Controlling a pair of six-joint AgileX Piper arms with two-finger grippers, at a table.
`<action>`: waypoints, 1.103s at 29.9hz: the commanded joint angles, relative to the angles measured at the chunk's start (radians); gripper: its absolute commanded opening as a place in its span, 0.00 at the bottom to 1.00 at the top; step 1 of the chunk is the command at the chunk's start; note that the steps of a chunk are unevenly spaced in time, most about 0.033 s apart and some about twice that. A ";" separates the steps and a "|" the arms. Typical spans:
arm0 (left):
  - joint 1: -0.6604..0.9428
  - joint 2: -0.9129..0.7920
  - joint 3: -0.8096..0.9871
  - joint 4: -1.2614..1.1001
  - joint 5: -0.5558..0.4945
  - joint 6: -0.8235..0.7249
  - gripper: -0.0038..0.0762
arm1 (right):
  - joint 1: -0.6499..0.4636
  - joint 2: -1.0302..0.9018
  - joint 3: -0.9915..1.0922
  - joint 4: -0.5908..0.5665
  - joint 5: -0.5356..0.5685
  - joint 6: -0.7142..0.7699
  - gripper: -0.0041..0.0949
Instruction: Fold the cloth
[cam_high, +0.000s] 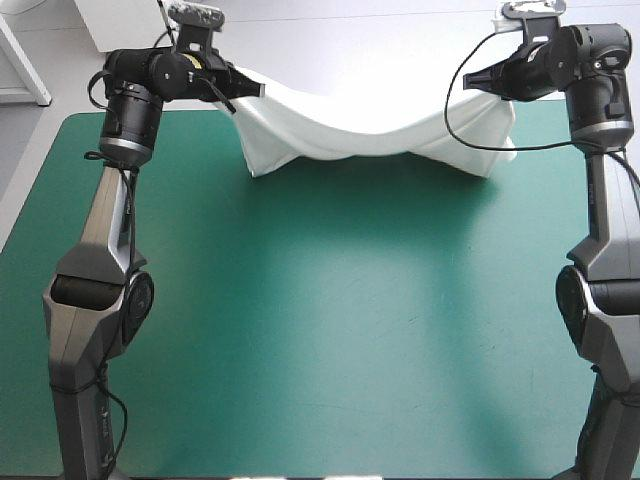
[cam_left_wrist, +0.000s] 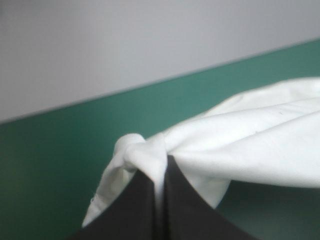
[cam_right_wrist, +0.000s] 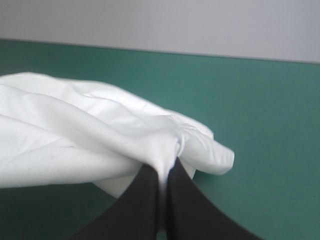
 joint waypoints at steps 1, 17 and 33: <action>-0.002 -0.027 -0.025 -0.048 0.090 -0.029 0.02 | -0.012 -0.041 -0.004 0.044 0.007 0.006 0.03; -0.031 -0.275 0.612 -0.005 0.008 -0.071 0.02 | -0.041 -0.339 0.736 0.134 -0.068 -0.017 0.03; -0.031 -0.642 1.402 -0.121 -0.179 -0.024 0.02 | -0.039 -0.650 1.446 0.131 -0.197 -0.055 0.02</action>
